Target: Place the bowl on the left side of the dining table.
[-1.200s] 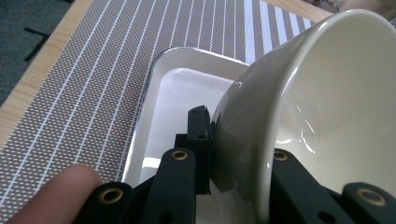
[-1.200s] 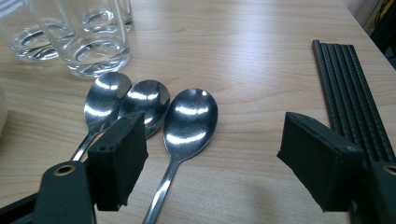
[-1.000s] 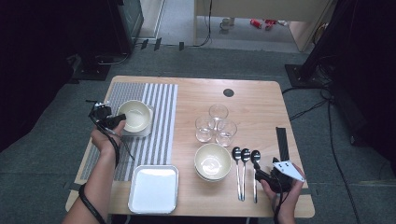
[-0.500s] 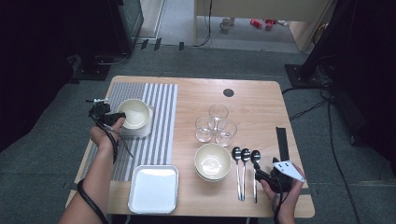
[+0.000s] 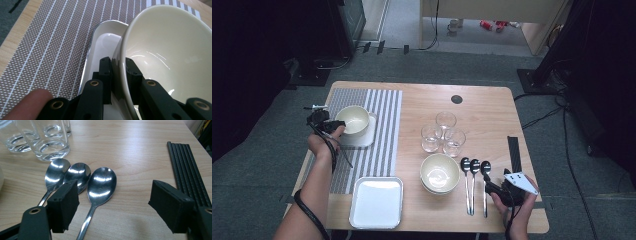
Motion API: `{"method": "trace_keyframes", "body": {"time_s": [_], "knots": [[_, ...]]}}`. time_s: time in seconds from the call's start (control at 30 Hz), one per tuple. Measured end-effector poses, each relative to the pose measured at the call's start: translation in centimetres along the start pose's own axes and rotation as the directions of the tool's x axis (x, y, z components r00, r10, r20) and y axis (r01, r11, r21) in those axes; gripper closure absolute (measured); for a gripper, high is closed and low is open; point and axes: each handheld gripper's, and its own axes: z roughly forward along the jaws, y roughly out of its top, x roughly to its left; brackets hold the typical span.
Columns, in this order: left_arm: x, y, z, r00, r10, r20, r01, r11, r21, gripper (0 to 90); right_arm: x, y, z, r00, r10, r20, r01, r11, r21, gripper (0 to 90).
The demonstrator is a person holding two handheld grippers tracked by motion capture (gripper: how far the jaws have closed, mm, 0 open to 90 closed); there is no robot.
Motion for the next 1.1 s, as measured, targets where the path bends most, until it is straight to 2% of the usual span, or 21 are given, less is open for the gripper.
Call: {"method": "trace_keyframes", "body": {"time_s": [0.1,0.37,0.57,0.9,1.1], "knots": [[-0.02,0.00,0.02,0.9999,0.007,0.010,-0.007,1.0000,0.006,80.5,0.01,0.00,0.01,1.0000,0.000,0.001,0.000,1.000,0.000,23.0],[-0.13,0.13,-0.02,0.9998,0.018,-0.005,-0.018,0.9998,0.010,83.7,-0.01,0.00,0.00,1.0000,0.000,0.000,0.000,1.000,0.000,23.0],[-0.25,0.19,-0.11,0.9998,-0.007,-0.019,0.007,0.9998,0.017,83.9,-0.02,0.00,0.00,1.0000,0.000,-0.001,0.000,1.000,0.000,23.0],[0.49,0.26,-0.37,0.9984,-0.048,0.029,0.047,0.9984,0.031,84.3,-0.01,0.00,0.01,1.0000,0.000,-0.001,0.000,1.000,0.001,23.0],[0.55,0.11,-0.45,0.9972,-0.050,0.055,0.047,0.9981,0.039,84.4,-0.01,-0.01,-0.02,1.0000,0.001,0.000,-0.001,1.000,-0.001,23.0]]}}
